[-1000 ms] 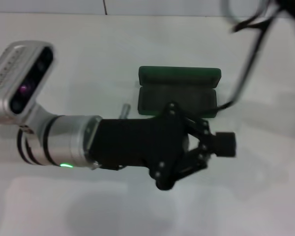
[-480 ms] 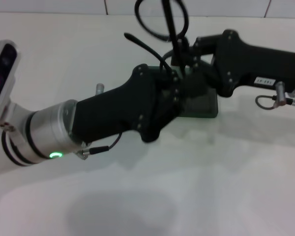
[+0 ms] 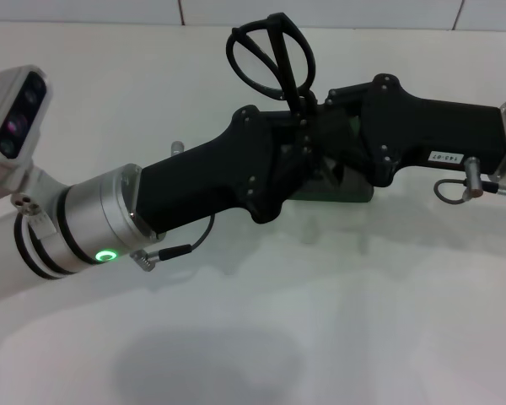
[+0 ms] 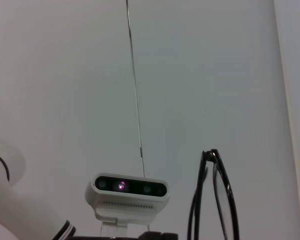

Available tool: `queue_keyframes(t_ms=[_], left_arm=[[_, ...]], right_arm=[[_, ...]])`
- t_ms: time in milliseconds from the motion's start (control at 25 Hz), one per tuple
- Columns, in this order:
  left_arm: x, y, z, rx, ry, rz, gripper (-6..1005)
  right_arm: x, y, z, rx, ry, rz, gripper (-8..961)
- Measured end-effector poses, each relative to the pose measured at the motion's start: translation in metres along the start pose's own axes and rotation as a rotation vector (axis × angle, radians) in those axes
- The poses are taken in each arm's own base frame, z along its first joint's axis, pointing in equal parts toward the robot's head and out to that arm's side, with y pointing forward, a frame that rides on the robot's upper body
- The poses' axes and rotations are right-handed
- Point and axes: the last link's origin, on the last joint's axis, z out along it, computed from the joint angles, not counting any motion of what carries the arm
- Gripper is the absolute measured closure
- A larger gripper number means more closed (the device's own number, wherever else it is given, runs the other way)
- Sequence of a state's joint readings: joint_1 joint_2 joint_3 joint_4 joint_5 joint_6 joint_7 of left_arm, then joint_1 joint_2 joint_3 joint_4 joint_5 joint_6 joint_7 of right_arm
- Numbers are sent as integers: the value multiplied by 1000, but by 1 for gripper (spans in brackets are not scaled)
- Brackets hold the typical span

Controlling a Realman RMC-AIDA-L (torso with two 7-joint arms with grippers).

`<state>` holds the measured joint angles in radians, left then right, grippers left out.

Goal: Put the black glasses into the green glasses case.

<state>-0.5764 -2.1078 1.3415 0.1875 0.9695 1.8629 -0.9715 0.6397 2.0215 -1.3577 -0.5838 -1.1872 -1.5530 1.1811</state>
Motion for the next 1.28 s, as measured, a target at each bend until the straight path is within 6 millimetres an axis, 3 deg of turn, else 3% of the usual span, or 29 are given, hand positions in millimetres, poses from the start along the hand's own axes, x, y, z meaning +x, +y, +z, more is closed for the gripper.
queue_keyframes(t_ms=[560,760,960,1280], left_arm=[[-2,10,-24,44,16,-12,971],[0,17,-41,68,28,4,971],[-1,21,-52,94,26,16,971],[-4,25,-56,111,30,30,971]], right_arm=[[-3,-10,-13,52,55,10,846],[-3,-29,-7,88,305,-31,847],[0,-40,15,110,610,-120,848],[8,-52,44,145,851,-216,847]])
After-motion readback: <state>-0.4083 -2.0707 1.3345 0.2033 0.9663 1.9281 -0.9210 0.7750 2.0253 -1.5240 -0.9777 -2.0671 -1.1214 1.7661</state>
